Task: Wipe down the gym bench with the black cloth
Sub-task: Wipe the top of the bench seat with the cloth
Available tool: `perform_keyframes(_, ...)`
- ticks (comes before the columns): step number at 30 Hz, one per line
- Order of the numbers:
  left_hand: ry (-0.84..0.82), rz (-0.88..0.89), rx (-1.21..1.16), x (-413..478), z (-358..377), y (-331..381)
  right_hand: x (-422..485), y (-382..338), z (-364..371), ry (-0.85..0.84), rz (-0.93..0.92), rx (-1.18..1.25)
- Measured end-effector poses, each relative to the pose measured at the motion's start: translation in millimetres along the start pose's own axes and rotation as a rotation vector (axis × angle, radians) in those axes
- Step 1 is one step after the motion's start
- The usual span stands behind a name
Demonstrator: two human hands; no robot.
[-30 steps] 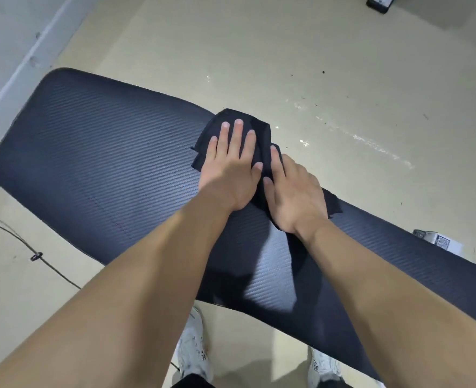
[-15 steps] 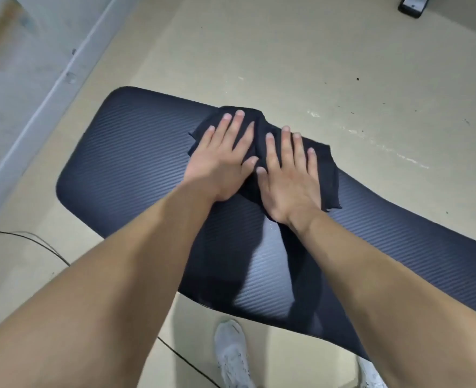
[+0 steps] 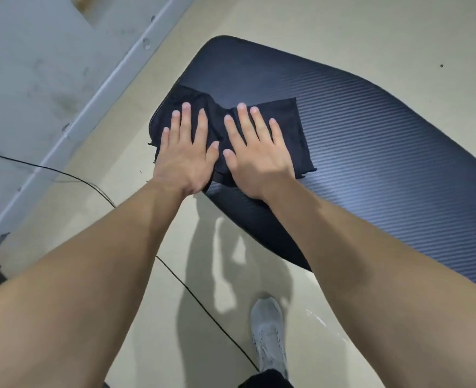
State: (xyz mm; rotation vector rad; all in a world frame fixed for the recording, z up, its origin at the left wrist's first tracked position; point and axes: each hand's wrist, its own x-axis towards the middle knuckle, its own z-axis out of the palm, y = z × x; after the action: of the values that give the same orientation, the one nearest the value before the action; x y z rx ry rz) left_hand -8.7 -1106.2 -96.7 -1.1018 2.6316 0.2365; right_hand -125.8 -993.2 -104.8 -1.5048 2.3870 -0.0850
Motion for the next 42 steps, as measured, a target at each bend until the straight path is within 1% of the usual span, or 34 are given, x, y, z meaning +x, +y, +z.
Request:
perform_keyframes(4,0.011,-0.064,-0.068,-53,19,22,-57,-3,16,0.033,-0.03,-0.003)
perform_keyframes(11,0.038,-0.023,-0.026,-140,52,105,-173,43,31,0.039,-0.001,0.006)
perform_keyframes(15,0.079,0.071,0.02,-180,69,173,-252,95,35,0.05,0.058,0.018)
perform_keyframes(19,0.048,0.114,0.041,-214,84,244,-326,151,44,0.059,0.131,-0.01)
perform_keyframes(23,0.022,0.172,0.045,-245,98,327,-396,214,52,0.087,0.245,0.004)
perform_keyframes(28,-0.01,0.309,0.065,-279,112,438,-487,293,55,0.098,0.402,0.024)
perform_keyframes(36,-0.035,0.623,0.078,-347,146,633,-650,415,67,0.162,0.708,0.052)
perform_keyframes(42,-0.067,0.81,0.141,-402,167,732,-744,469,82,0.226,0.844,0.072)
